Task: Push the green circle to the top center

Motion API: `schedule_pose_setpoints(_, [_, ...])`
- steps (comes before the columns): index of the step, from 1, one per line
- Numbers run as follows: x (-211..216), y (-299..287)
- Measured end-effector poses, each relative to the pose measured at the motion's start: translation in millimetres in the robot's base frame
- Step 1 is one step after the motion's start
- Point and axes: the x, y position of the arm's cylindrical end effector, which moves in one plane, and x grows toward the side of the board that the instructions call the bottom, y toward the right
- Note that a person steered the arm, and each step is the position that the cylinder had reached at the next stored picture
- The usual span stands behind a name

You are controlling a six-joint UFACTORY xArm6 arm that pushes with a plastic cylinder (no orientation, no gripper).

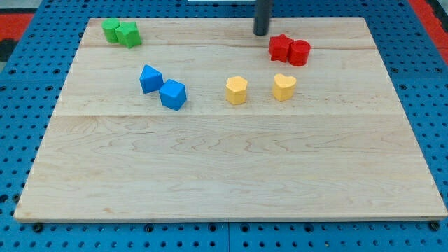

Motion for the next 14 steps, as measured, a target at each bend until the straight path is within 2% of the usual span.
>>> schedule_pose_setpoints(1, [-20.8,-75.7])
schedule_pose_setpoints(2, [-21.5,-136.2])
schedule_pose_setpoints(4, [-21.9,-297.6])
schedule_pose_setpoints(6, [18.8,-295.6])
schedule_pose_setpoints(7, [-12.5,-314.9])
schedule_pose_setpoints(8, [-2.5,-252.8])
schedule_pose_setpoints(10, [63.6,-258.9])
schedule_pose_setpoints(11, [80.0,-231.4])
schedule_pose_setpoints(12, [80.0,-250.5])
schedule_pose_setpoints(14, [80.0,-253.0])
